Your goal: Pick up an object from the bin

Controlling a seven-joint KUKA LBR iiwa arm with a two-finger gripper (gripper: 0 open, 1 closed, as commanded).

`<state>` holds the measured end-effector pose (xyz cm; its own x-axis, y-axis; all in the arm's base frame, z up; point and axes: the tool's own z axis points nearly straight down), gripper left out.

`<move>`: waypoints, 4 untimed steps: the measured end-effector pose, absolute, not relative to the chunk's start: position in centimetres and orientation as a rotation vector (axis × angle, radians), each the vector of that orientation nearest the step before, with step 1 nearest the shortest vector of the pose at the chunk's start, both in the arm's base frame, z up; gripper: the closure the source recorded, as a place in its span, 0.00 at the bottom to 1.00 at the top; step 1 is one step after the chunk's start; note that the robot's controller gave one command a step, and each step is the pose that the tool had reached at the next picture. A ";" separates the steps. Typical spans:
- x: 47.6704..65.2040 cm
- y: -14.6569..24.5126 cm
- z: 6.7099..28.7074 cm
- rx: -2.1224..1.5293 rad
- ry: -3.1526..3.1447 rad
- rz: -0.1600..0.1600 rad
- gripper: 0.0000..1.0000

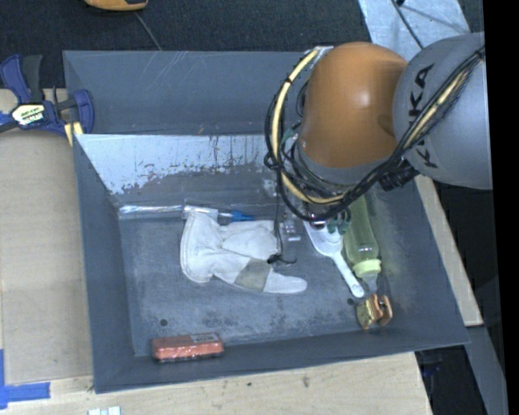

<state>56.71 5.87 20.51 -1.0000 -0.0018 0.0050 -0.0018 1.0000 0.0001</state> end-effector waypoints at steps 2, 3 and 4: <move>57.1 5.7 16.3 -0.100 -3.149 -0.002 0.00; 56.0 6.4 13.5 -0.309 -3.126 0.000 0.00; 59.3 8.0 7.2 -0.562 -3.093 -0.003 1.00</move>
Offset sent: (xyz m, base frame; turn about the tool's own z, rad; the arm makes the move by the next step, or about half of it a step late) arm 0.0032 -0.0024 -0.0935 0.1267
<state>59.27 8.02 7.15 -0.9361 0.3518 -0.0019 0.3518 0.9361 0.0021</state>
